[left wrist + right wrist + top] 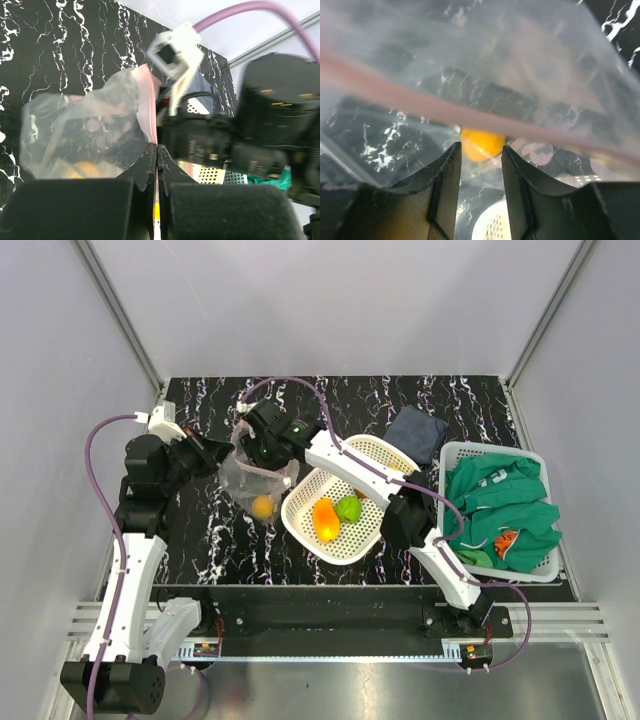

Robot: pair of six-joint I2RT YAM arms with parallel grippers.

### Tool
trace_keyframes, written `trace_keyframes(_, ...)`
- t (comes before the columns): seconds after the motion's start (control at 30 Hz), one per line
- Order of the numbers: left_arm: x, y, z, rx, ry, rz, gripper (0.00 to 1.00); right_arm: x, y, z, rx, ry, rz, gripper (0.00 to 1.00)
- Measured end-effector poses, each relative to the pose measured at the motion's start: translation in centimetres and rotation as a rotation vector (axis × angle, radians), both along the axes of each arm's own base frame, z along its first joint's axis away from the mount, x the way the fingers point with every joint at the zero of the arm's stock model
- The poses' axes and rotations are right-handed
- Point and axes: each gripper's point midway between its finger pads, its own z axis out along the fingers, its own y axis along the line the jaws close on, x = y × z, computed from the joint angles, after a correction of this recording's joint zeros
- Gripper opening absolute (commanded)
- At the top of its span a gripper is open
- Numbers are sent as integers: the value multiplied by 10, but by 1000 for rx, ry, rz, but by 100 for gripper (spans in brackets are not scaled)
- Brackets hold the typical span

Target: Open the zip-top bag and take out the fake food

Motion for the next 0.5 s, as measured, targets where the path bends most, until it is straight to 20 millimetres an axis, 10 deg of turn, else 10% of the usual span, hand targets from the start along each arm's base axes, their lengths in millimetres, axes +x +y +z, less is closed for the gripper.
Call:
trace_keyframes(0.33,4,1,-19,7,29,2,0,-9,0,-61,-65,97,15,42)
trace_keyframes(0.5,4,2,-35,36,67,-5,43,-13,-1,-82,-78,121,17,42)
